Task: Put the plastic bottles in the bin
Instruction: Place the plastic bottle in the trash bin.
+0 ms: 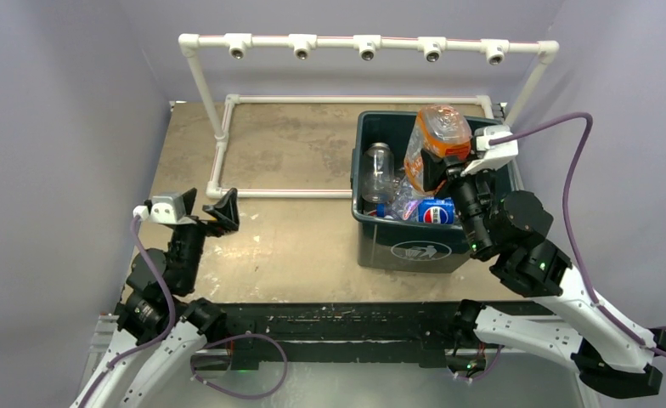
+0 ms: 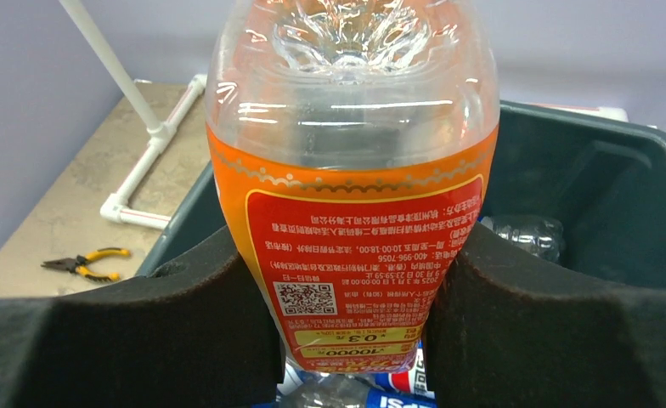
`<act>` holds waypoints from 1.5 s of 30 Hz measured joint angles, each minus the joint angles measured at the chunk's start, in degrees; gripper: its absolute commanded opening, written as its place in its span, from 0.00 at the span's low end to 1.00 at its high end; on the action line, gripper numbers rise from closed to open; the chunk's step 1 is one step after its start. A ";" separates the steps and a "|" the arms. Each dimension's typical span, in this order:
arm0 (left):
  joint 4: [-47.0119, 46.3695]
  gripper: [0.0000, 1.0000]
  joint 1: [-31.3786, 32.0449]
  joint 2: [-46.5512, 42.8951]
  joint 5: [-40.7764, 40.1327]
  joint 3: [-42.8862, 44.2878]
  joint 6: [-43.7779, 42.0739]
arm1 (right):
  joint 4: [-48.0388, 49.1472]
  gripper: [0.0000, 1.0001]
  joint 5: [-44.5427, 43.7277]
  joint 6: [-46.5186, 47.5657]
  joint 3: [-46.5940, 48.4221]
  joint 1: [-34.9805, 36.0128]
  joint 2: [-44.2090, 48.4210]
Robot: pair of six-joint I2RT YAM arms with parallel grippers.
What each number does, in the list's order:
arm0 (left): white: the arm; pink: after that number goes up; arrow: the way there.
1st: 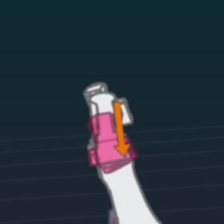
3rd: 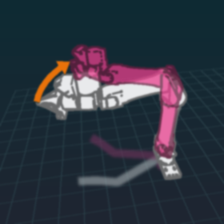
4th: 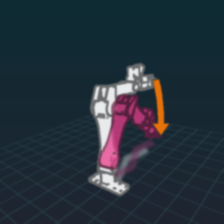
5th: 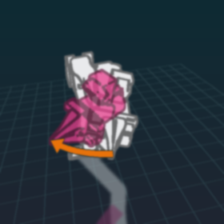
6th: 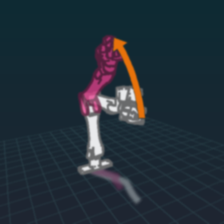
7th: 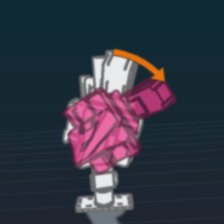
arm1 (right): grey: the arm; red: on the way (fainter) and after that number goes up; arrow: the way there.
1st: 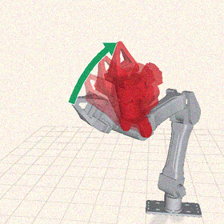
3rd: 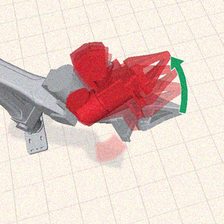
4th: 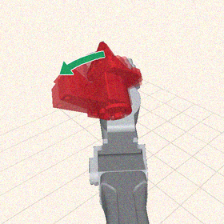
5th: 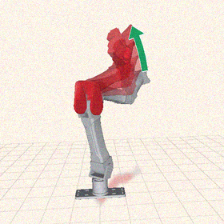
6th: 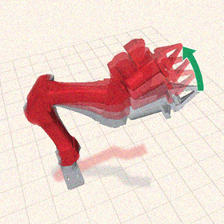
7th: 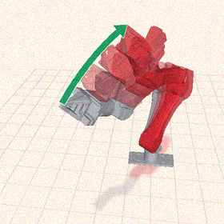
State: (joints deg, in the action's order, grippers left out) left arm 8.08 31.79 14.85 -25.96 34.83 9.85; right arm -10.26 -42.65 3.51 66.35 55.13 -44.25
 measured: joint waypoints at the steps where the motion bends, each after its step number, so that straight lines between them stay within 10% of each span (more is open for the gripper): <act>1: -0.15 0.87 0.00 0.17 0.11 0.00 -0.13 | -0.42 0.19 0.00 -0.09 0.00 -0.02 0.00; 13: -3.76 0.91 0.00 6.84 5.09 0.74 5.70 | -1.31 0.20 1.16 -4.59 -3.17 -0.02 0.70; 21: -17.16 0.98 0.00 14.78 26.56 6.19 15.41 | 5.44 0.19 21.14 -11.54 -1.68 -0.02 5.90; 28: -41.22 0.96 0.00 25.03 48.50 10.64 31.67 | 24.61 0.19 37.68 -21.09 -5.75 0.00 8.70; 36: -72.59 0.92 0.00 32.48 50.42 3.21 49.07 | 51.80 0.17 43.95 -31.76 -20.31 0.00 6.38; 45: -75.95 0.91 1.90 40.70 58.05 10.05 56.96 | 65.57 0.16 45.70 -37.38 -20.37 0.00 -0.70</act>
State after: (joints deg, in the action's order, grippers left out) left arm -67.88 33.69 55.55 32.10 44.88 66.81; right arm 55.31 3.05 -33.87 45.98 55.13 -44.95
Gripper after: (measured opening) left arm 0.918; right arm 0.489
